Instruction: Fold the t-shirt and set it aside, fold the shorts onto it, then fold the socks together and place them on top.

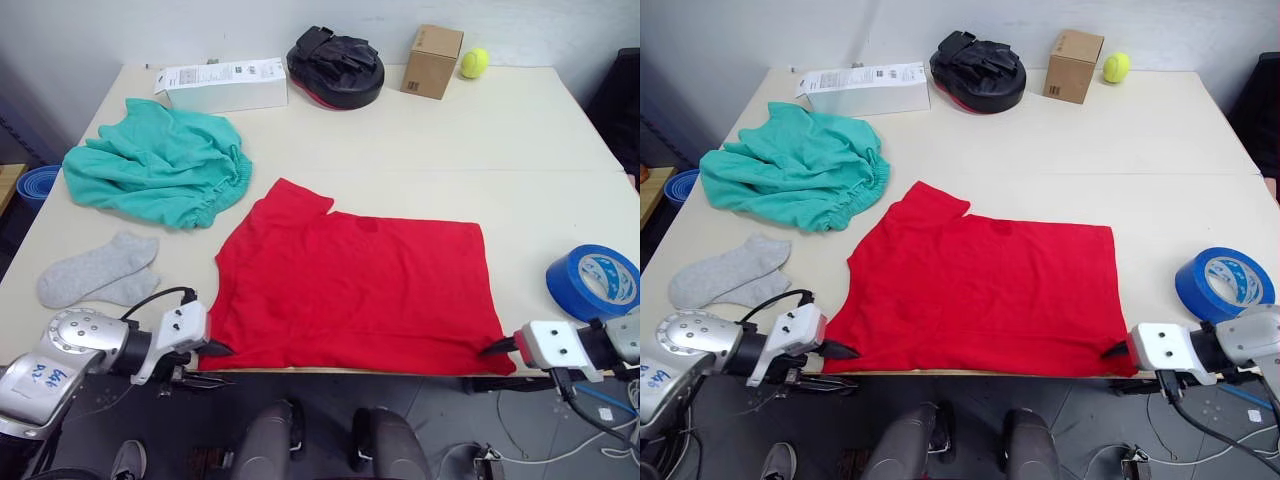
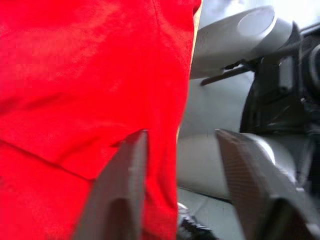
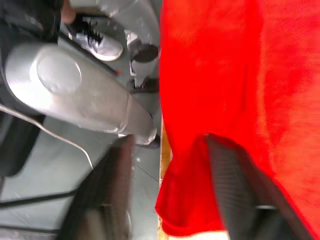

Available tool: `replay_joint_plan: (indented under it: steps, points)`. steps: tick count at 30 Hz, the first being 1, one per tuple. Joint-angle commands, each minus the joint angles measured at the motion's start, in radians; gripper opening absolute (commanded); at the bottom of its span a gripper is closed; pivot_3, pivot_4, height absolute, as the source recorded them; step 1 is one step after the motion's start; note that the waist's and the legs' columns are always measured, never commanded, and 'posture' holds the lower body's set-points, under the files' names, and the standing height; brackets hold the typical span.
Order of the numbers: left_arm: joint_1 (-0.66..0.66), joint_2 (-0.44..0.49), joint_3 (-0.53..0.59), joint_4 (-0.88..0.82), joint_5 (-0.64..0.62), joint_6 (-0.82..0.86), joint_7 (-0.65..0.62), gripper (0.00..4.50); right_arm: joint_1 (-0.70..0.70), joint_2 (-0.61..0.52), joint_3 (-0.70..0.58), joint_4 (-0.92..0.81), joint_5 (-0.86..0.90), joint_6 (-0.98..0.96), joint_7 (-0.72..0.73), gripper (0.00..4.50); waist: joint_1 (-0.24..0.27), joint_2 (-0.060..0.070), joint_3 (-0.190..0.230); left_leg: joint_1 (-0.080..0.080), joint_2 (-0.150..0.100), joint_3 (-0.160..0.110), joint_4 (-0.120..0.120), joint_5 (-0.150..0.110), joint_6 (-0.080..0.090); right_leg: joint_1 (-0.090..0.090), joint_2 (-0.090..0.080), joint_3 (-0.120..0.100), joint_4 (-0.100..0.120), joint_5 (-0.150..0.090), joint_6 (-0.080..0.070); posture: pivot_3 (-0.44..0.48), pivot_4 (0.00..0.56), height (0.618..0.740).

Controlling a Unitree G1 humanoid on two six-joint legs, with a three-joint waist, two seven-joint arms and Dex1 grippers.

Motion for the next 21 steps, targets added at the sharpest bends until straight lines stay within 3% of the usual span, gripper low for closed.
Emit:
replay_joint_plan:
  steps: [1, 3, 6, 10, 15, 21]
  points:
    - [-0.098, 0.024, 0.098, 0.053, -0.145, 0.132, -0.042, 3.89, -0.098, -0.022, -0.063, -0.052, 0.163, 0.206, 0.001, 3.76, -0.004, 0.000, 0.000, 0.000, 0.000, 0.000, 0.000, 0.000, 0.000, 0.000, 0.000, 0.000, 0.000, 0.000, 0.000, 0.000, 0.150, 0.740]
    - [-0.213, 0.012, 0.097, 0.131, -0.178, 0.205, -0.024, 4.43, -0.201, -0.011, -0.048, -0.050, 0.225, 0.330, -0.026, 4.40, -0.006, 0.000, 0.000, 0.000, 0.000, -0.001, 0.000, 0.000, 0.000, 0.000, 0.000, 0.000, 0.000, 0.000, 0.000, 0.000, 0.150, 0.740]
    - [-0.467, -0.044, 0.037, 0.318, -0.168, 0.322, 0.048, 4.47, -0.401, 0.029, 0.029, -0.017, 0.254, 0.511, -0.089, 4.46, -0.005, 0.000, 0.000, -0.002, 0.000, -0.001, 0.000, 0.000, 0.000, -0.002, 0.000, -0.001, 0.000, 0.000, -0.001, 0.000, 0.150, 0.740]
    - [-0.727, -0.149, -0.049, 0.509, -0.133, 0.445, 0.127, 4.47, -0.631, 0.133, 0.157, 0.104, 0.148, 0.635, -0.210, 4.46, -0.009, -0.004, -0.001, -0.001, -0.001, -0.001, 0.000, 0.004, 0.003, -0.002, 0.000, -0.001, 0.004, 0.002, 0.002, 0.000, 0.150, 0.740]
    - [-0.961, -0.315, -0.157, 0.825, 0.019, 0.374, 0.230, 4.47, -0.916, 0.316, 0.281, 0.381, -0.026, 0.719, -0.397, 4.46, -0.016, -0.009, 0.002, -0.011, -0.003, 0.006, 0.004, 0.007, 0.005, -0.015, 0.000, 0.001, 0.018, 0.003, 0.003, 0.000, 0.150, 0.740]
    - [-1.182, -0.463, -0.144, 1.256, 0.140, 0.195, 0.342, 4.47, -1.091, 0.429, 0.361, 0.657, -0.197, 0.660, -0.496, 4.46, -0.020, -0.014, 0.004, -0.021, -0.002, 0.007, 0.012, 0.008, 0.006, -0.025, 0.002, 0.000, 0.025, 0.003, 0.004, 0.000, 0.150, 0.740]
